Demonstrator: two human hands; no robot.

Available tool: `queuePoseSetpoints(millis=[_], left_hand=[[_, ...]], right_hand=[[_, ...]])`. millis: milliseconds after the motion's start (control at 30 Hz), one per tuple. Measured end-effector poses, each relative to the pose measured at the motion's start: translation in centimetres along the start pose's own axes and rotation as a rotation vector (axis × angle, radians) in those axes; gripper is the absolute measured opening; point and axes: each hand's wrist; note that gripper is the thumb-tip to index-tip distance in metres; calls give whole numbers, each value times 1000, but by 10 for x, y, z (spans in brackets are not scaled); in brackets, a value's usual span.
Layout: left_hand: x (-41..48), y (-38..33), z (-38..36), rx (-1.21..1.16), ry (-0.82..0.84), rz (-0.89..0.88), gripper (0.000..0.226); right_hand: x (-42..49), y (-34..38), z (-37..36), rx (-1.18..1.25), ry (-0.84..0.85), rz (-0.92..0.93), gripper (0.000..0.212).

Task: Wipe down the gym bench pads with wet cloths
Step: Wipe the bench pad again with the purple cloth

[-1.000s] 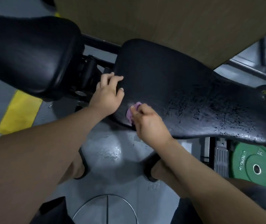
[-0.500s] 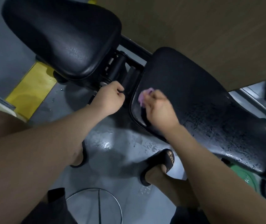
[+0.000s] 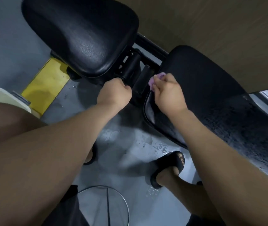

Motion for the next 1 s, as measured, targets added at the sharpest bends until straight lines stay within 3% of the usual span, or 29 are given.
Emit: queuePoseSetpoints(millis=[200, 333, 400, 567, 767, 833, 1000], left_hand=[[-12, -15, 2, -18, 16, -94, 17], [-29, -32, -11, -11, 14, -366, 14], [-41, -42, -23, 6, 55, -546, 18], [-67, -56, -57, 71, 189, -920, 29], [-89, -94, -100, 129, 120, -967, 35], [-94, -106, -115, 171, 100, -967, 38], [-92, -102, -131, 239, -3, -998, 44]], right_hand=[[-89, 4, 15, 118, -8, 162, 19], [-138, -21, 25, 48, -167, 135, 17], [-171, -40, 28, -45, -211, 29, 30], [-224, -69, 28, -116, -193, -272, 31], [-221, -68, 36, -97, -375, -363, 27], [-217, -73, 37, -97, -357, -323, 26], [-224, -96, 40, -126, -292, -288, 48]])
Point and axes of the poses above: each hand's wrist, its own x-axis towards the middle knuckle, its own z-axis out of the back of the hand, y = z × x, and after that the axes turned 14 degrees about -y, right-handed
